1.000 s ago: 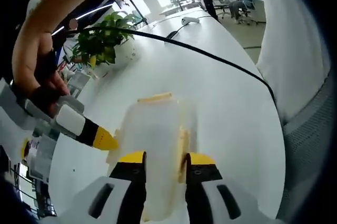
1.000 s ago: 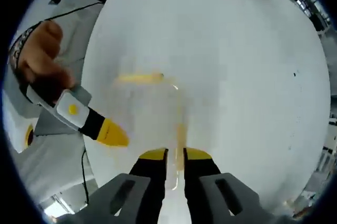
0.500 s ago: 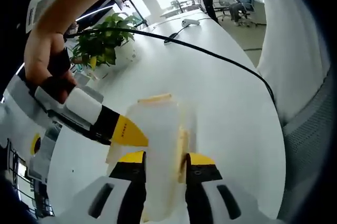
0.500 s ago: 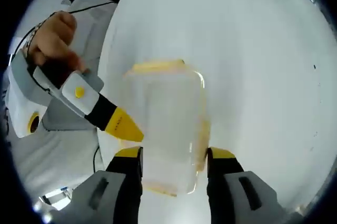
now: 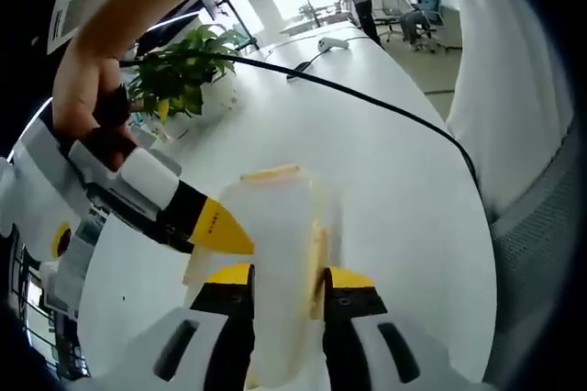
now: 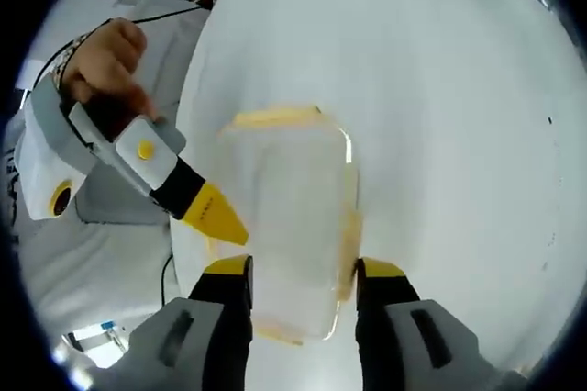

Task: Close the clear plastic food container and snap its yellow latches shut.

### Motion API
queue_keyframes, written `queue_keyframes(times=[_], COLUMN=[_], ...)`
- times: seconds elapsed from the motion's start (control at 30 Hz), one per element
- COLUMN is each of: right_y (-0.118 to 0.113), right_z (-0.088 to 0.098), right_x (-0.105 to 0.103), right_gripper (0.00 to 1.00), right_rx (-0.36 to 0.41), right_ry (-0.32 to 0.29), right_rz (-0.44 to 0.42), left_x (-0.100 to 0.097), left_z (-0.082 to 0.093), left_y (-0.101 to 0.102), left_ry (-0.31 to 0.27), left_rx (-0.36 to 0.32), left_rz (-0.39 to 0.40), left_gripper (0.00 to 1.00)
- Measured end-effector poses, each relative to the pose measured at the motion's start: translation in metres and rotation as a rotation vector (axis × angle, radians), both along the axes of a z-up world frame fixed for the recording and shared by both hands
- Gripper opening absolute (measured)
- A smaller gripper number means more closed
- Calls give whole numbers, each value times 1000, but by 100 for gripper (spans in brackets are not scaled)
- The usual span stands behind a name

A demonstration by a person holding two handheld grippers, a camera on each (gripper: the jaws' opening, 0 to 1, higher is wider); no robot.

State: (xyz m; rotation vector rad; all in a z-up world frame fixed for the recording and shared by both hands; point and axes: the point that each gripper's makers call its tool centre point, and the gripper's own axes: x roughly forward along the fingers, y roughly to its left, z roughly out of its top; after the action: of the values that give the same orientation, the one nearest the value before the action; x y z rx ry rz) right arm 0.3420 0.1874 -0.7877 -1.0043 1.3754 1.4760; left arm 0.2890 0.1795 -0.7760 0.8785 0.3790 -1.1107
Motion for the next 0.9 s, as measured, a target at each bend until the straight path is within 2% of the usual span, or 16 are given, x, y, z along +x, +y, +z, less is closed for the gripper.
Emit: queue_keyframes(times=[0.27,0.3,0.5,0.73,0.8,0.83,0.9], right_y=[1,7,7,5,3,1,-1], right_z=[-1,-1,1,3,3,2,1], right_x=[-6,-6,-4,-4,-3,-3,-2], right_gripper=[35,35,36,39,40,40,40], right_rx=[13,36,48,58,86,79,90], right_ry=[15,16,48,34,18,15,12], right_rz=[69,56,47,26,-18,-71,-147], left_x=[-4,-6,-2,0,0,1,-2], left_z=[-1,-3,-2,0,2,3,3], left_y=[-3,-3,-1,-1,-3,-3,0], left_ry=[-14,-9,-19,-30,6,22,56], left_rx=[-1,3,-3,-10,-75,-109,-142], left_rz=[-29,-38,-31,-45,-13,10,9], left_gripper=[21,21,21,22,22,23,25])
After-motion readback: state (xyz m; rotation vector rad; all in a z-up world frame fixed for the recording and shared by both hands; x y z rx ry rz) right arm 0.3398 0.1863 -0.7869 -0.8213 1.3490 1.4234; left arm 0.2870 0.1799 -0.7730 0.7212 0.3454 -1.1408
